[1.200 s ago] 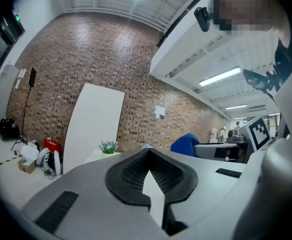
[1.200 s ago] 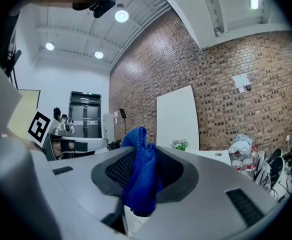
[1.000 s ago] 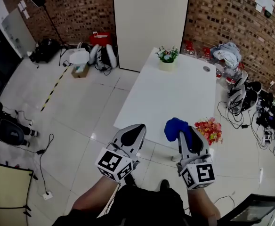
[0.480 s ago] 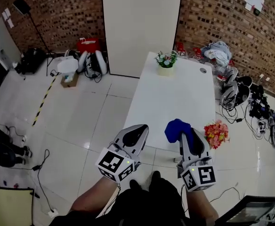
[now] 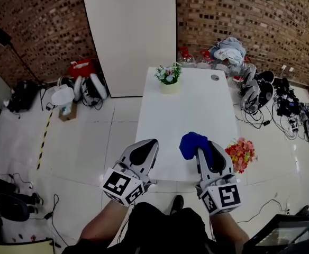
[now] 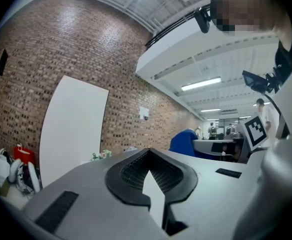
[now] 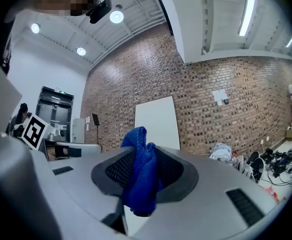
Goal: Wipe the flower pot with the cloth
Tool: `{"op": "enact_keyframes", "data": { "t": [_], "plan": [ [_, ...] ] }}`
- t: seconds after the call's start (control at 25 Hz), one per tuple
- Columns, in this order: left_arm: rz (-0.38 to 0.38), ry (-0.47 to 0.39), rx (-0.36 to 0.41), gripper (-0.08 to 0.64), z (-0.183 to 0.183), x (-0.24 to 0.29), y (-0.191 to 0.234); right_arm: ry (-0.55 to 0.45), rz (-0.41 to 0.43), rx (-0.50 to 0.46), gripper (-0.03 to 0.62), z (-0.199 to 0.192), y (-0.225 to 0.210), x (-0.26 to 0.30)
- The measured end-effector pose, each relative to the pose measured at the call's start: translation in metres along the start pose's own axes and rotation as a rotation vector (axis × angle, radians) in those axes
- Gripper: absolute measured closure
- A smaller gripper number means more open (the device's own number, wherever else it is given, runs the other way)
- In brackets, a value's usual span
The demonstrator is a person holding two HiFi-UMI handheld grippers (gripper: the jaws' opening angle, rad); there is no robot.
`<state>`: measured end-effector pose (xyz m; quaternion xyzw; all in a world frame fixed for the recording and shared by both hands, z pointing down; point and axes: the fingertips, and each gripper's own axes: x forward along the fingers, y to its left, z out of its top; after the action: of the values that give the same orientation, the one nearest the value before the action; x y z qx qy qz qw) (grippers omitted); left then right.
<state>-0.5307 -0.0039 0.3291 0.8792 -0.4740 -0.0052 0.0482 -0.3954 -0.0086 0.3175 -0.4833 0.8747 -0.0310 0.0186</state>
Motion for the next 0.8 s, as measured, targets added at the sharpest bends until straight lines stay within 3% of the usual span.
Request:
{"op": "enact_keyframes", "data": {
  "t": [0.16,0.48,0.6,0.8],
  "plan": [
    [-0.069,0.018,-0.008,0.563,0.003,0.02,0.019,0.006,-0.08,0.006,0.494,-0.001,-0.006,0.016],
    [-0.323,0.031,-0.005,0.563,0.005,0.04,0.057,-0.024,-0.33,-0.009,0.494,-0.001,0.006,0.046],
    [-0.42,0.047,-0.001,0.563,-0.002,0.044,0.068,-0.022,-0.427,0.01,0.494,-0.011,0.014,0.05],
    [-0.507,0.093,-0.011,0.563,-0.028,0.064,0.067,0.008,-0.526,-0.004,0.494,-0.039,0.012,0.048]
  ]
}}
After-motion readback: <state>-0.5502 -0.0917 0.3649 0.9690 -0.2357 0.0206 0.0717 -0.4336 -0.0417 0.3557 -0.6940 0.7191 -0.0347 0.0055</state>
